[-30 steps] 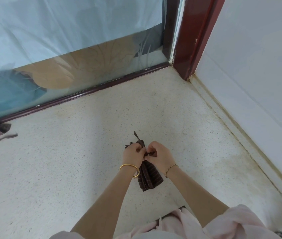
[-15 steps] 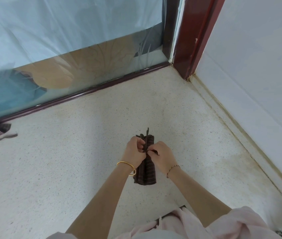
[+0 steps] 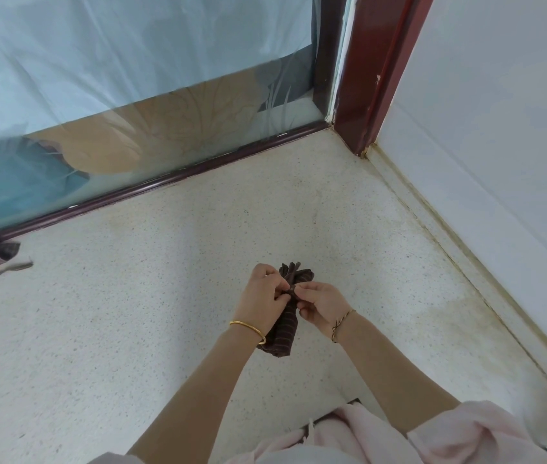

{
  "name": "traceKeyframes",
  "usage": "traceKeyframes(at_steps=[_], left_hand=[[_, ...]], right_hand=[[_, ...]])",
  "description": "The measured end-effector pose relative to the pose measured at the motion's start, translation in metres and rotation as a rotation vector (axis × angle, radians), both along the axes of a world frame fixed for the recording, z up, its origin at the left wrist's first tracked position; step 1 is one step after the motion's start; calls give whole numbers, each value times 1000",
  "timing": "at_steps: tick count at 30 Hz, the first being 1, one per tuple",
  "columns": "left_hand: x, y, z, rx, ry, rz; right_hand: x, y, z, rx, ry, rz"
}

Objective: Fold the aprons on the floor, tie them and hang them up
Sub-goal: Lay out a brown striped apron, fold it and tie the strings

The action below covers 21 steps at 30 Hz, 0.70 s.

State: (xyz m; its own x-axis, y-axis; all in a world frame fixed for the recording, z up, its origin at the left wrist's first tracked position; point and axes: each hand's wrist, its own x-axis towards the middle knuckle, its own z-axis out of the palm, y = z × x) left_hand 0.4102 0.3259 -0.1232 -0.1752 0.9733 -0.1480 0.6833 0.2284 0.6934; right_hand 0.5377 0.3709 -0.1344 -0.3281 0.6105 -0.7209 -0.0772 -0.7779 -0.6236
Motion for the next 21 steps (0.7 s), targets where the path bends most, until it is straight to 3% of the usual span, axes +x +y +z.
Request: traceKeyframes(at_steps=[6, 10, 13, 21], left_hand=[[-2, 6, 1, -6, 195, -62], [-9, 4, -2, -85, 376, -154], [-14, 2, -5, -147, 408, -192], [-14, 3, -19, -269, 543, -248]], right_hand=[[-1, -2, -1, 123, -54, 87], [11, 3, -3, 363, -296, 116], [19, 9, -6, 461, -450, 85], [16, 12, -22, 389, -545, 59]])
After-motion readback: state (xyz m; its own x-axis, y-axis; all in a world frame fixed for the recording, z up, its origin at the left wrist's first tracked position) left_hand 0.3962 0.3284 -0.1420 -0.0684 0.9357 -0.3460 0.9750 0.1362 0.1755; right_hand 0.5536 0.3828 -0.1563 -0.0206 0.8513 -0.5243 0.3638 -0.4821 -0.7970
